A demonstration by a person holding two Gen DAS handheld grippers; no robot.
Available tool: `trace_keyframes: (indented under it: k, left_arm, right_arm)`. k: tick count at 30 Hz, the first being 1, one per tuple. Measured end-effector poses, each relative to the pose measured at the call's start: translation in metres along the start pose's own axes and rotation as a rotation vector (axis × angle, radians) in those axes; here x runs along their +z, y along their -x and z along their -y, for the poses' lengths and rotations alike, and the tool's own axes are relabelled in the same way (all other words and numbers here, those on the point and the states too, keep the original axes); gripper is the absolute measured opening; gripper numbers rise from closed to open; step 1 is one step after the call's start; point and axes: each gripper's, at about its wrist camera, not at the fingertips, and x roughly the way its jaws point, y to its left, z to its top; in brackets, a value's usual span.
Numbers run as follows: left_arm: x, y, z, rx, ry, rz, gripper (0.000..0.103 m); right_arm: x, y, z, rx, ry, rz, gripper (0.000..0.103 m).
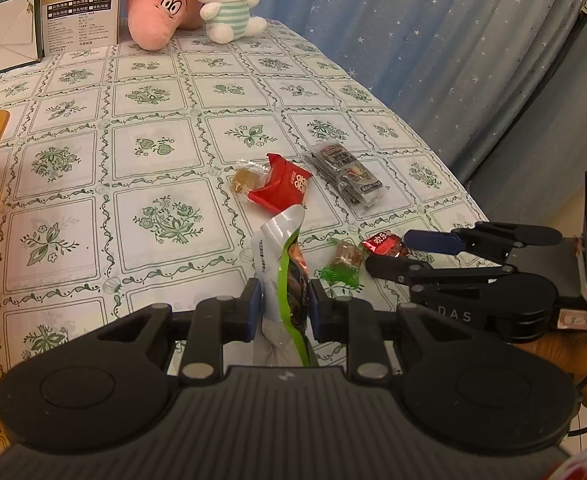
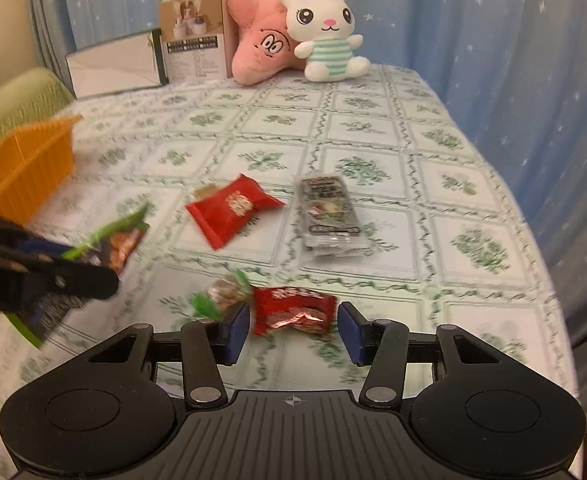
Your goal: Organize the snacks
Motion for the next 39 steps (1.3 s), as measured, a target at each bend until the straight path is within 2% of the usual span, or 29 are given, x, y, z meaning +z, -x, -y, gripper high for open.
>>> trace_keyframes:
  k: [3,7,12,13,14,21,39]
  left_arm:
    - [0.001,0.0,-0.001,0.001,0.003,0.002,0.022]
    - [0.001,0.001,-0.001,0.003,0.003,0.002,0.022]
    - [0.001,0.0,-0.002,0.008,0.005,0.0,0.022]
    - [0.001,0.0,-0.002,0.009,0.007,-0.002,0.022]
    - [0.0,0.0,-0.002,0.009,0.009,-0.003,0.022]
    - [-0.001,0.001,-0.003,0.014,0.015,-0.003,0.022]
    - [0.011,0.034,0.01,0.016,0.0,0.054,0.022]
  right_arm:
    - [0.0,-0.001,-0.001,-0.004,0.0,0.006,0.05]
    - [0.002,-0.005,0.01,-0.004,-0.104,0.012,0.05]
    - [0.005,-0.009,0.008,-0.014,-0.103,0.022,0.05]
    - [0.005,-0.009,0.008,-0.018,-0.108,0.024,0.048]
    - [0.005,-0.01,0.007,-0.031,-0.103,0.026,0.041]
    - [0.002,-0.009,-0.002,-0.057,-0.012,0.019,0.031]
    - [0.019,0.038,-0.019,-0.051,-0.047,0.048,0.031]
